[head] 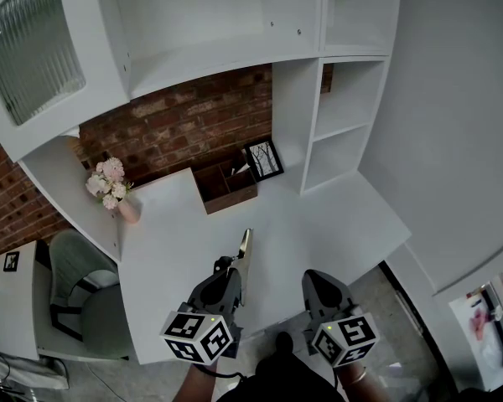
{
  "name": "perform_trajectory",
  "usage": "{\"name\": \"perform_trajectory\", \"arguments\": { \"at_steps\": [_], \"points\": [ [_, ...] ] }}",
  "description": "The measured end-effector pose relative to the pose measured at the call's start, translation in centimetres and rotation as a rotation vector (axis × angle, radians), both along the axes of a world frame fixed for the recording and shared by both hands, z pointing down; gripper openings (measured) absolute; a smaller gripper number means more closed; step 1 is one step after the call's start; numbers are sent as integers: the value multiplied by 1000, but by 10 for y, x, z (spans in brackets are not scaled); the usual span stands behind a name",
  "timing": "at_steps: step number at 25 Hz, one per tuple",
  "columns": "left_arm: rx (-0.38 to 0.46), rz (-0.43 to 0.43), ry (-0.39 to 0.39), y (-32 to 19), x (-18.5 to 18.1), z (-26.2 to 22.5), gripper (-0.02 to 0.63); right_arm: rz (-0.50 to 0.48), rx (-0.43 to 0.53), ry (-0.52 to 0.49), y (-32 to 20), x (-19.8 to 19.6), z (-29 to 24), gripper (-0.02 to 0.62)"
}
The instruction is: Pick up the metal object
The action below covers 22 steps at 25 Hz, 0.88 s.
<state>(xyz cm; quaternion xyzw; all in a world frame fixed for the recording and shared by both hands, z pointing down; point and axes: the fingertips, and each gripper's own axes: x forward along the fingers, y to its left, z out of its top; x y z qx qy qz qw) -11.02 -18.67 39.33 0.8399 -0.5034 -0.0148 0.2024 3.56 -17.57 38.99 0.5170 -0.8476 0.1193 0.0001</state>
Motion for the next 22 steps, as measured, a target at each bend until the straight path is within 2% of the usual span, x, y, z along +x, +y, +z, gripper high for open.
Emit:
{"name": "perform_trajectory", "arguments": {
  "at_steps": [22],
  "points": [
    [-18,-2,-1,-9,7,6,11,12,8,15,-8,10,0,3]
  ]
}}
